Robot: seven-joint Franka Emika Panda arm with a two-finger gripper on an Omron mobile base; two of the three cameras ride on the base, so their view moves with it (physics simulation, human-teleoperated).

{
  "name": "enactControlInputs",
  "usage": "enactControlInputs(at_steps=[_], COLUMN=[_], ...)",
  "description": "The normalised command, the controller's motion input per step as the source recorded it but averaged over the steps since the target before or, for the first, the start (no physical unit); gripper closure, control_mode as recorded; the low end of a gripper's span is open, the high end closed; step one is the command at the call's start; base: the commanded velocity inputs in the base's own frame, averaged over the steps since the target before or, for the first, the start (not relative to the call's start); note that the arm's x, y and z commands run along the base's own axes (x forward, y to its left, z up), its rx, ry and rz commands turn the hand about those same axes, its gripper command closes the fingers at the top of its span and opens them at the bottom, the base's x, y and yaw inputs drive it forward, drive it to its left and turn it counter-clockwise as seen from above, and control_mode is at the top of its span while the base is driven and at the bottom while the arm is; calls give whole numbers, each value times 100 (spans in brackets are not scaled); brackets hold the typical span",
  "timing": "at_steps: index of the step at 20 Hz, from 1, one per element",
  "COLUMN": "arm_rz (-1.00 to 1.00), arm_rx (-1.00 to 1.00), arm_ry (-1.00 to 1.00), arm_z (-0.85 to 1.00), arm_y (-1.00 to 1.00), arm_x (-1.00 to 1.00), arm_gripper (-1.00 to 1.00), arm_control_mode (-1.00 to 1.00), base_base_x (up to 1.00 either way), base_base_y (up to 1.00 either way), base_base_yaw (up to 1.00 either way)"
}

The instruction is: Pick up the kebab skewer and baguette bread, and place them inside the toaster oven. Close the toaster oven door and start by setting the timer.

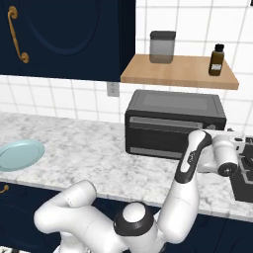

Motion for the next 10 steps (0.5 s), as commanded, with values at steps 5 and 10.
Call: enactControlInputs(at_steps=[5,10], arm_rz=[0,0], arm_rx=[0,0], arm_ry=[-1,-5], arm_z=[-5,0], arm_y=[-2,0], arm_x=[1,0], arm_gripper=[-100,100], arm_control_mode=[-100,-100], base_base_x=[0,0], base_base_y=[0,0], base_base_yaw=[0,0])
